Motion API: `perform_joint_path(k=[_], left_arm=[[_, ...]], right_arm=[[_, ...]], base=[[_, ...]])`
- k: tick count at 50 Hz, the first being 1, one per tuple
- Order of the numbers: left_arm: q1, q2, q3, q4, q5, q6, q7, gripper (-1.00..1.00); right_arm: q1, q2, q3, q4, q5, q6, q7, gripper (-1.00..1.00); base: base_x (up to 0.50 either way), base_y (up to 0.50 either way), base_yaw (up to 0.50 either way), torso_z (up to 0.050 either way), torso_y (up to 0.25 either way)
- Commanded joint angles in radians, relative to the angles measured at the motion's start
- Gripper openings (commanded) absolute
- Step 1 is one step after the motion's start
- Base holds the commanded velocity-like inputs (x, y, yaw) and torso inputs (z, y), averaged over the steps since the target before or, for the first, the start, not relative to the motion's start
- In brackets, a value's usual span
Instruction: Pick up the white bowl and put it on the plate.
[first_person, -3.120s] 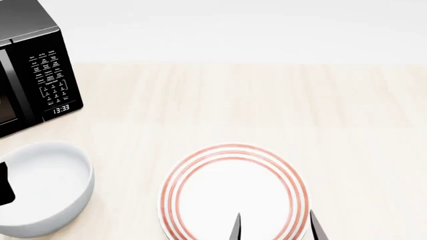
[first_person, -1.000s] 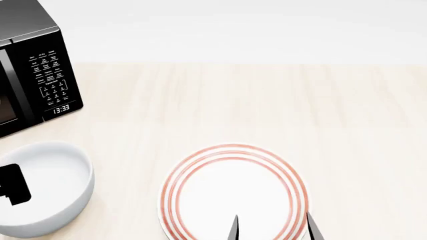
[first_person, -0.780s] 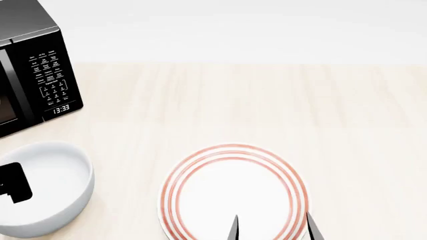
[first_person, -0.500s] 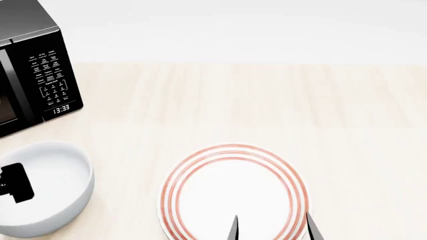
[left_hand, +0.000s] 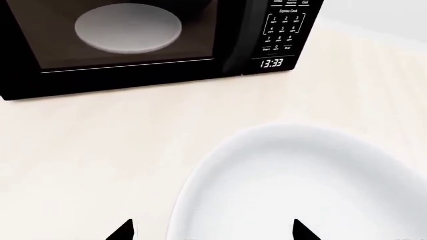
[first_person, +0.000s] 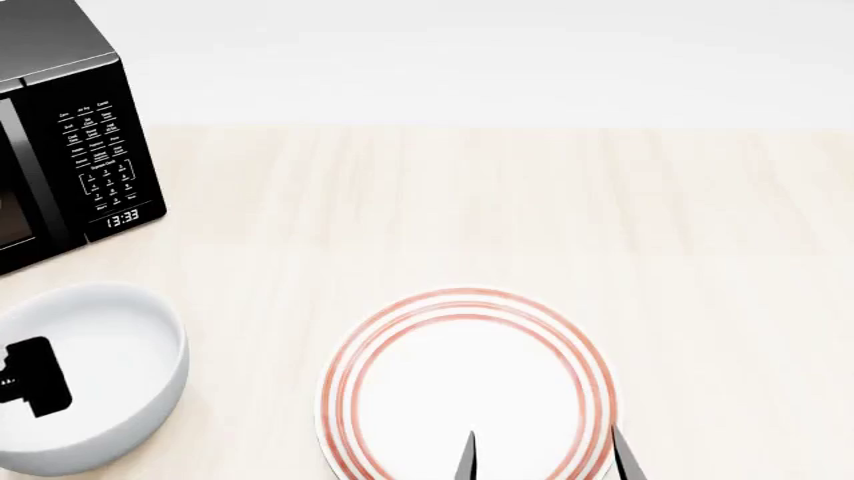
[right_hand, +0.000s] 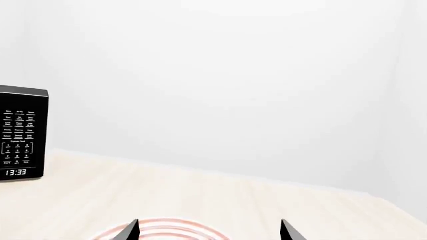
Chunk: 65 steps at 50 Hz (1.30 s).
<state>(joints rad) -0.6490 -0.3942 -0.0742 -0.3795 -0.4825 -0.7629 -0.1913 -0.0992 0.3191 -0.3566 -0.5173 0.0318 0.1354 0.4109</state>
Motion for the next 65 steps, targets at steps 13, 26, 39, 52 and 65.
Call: perform_joint_path(k=[13,26,39,52,65], left_arm=[[0.004,0.002,0.004,-0.001,0.002,0.003,-0.012,1.0],[-0.006,0.004,0.005,-0.043,0.007,0.03,-0.003,1.0],[-0.006,0.002,0.003,-0.067,0.012,0.046,-0.006,1.0],[-0.007,0.002,0.002,-0.082,0.017,0.064,-0.01,-1.0],[-0.001,0.003,-0.005,-0.097,0.015,0.081,-0.007,-1.0]], right_arm=[[0.002,0.006,-0.01,0.001,-0.001,0.004,0.007,1.0],[0.002,0.01,-0.013,0.003,0.0,0.001,0.012,1.0],[0.007,0.012,-0.017,0.012,0.002,-0.002,0.015,1.0],[0.005,0.015,-0.021,0.013,0.003,-0.004,0.019,1.0],[0.007,0.019,-0.024,0.015,0.006,-0.005,0.022,1.0]], base=[[0.0,0.0,0.0,0.0,0.0],[0.0,0.0,0.0,0.0,0.0],[0.0,0.0,0.0,0.0,0.0],[0.0,0.0,0.0,0.0,0.0],[0.0,0.0,0.0,0.0,0.0]])
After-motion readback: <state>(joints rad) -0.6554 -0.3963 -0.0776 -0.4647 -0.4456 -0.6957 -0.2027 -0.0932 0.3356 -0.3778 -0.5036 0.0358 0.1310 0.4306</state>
